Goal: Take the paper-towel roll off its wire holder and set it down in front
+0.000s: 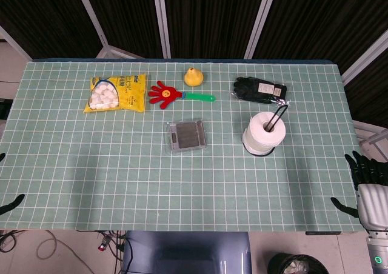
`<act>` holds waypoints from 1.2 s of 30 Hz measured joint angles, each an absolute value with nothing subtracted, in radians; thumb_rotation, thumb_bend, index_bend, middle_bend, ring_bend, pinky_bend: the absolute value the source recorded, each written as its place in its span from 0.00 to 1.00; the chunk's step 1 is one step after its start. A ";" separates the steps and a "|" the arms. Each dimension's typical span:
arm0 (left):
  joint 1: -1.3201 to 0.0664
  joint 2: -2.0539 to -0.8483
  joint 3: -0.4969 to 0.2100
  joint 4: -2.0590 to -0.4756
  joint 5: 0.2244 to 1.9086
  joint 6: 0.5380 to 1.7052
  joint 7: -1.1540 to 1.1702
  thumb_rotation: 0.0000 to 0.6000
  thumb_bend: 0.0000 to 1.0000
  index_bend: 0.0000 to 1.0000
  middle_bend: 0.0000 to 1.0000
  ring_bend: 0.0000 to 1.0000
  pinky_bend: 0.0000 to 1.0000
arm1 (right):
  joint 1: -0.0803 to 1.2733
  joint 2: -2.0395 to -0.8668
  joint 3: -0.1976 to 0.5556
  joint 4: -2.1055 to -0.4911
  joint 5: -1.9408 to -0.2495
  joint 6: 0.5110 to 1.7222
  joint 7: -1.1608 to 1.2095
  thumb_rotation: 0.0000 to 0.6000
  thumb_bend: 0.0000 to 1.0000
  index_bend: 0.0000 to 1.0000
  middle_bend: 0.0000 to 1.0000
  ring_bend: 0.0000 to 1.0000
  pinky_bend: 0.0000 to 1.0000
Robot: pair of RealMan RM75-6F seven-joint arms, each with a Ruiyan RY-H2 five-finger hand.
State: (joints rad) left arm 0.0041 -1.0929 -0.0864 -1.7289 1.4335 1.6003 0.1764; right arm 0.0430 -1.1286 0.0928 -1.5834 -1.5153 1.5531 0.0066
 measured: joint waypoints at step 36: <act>0.019 -1.083 -0.079 -1.746 1.441 1.620 0.169 1.00 0.10 0.12 0.00 0.00 0.00 | 0.044 -1.132 0.096 -1.649 -1.458 1.499 0.128 1.00 0.00 0.00 0.00 0.00 0.00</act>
